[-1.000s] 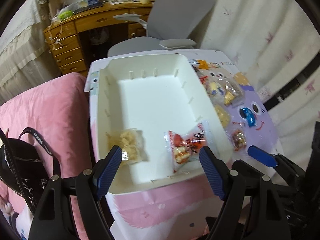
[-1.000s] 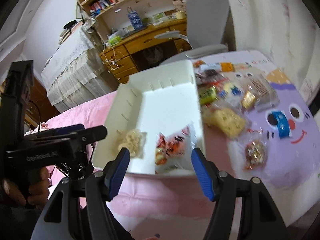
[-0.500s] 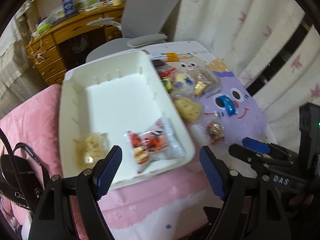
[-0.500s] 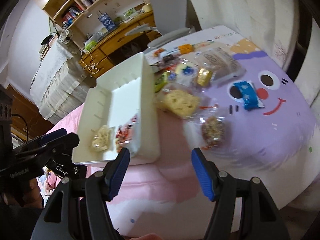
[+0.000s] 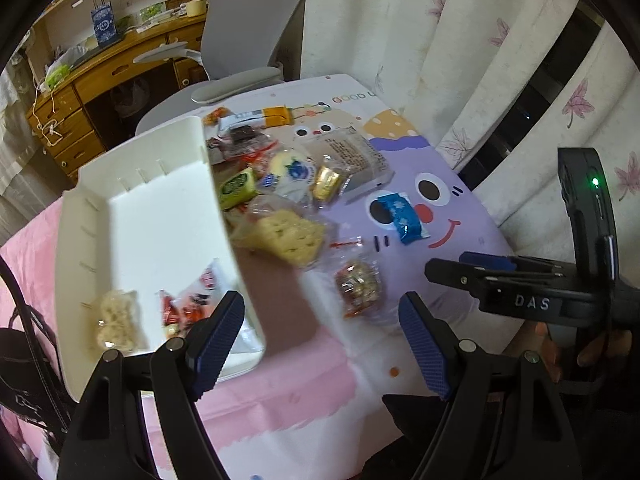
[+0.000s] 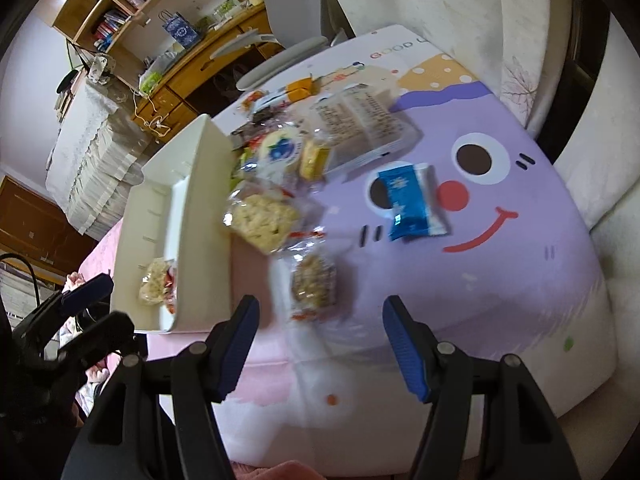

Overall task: Organize snacks
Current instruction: 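Move both tools from the tray toward the remaining snack pile, then grasp the blue wrapped candy with the right tool while the left tool grasps the small nut-snack bag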

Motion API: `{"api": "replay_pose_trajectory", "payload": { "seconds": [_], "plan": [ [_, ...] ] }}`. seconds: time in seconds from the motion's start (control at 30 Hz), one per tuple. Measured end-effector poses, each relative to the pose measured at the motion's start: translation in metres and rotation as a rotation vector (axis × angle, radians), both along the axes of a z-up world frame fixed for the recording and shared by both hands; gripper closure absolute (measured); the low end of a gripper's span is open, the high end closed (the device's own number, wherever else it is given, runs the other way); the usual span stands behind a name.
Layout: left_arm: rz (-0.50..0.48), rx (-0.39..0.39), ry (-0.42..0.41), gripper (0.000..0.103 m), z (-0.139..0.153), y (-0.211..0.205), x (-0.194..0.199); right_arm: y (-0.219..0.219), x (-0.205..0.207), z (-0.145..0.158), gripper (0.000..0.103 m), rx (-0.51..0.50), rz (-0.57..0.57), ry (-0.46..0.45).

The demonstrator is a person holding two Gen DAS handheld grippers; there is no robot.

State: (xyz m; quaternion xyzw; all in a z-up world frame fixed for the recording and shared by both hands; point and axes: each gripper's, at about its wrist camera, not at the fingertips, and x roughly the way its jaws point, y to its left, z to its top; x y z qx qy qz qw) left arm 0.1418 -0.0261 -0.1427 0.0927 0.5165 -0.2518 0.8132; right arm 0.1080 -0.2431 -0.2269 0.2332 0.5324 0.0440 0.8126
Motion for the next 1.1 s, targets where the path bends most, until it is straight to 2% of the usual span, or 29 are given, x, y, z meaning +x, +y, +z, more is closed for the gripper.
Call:
{"api": "replay_pose_trajectory", "payload": {
  "seconds": [0.37,0.7,1.1],
  "plan": [
    [0.105,0.047,0.105,0.024,-0.037,-0.047,0.019,-0.038,0.045,-0.023,0.038,-0.036,0.126,0.079],
    [0.202,0.113,0.223,0.024,-0.096,-0.084,0.030,-0.041,0.065,-0.046,0.038,-0.145,0.262,0.041],
    [0.301,0.169,0.249,0.024,-0.133,-0.091,0.037,-0.033,0.079,-0.068,0.040,-0.213,0.348,-0.021]
  ]
}}
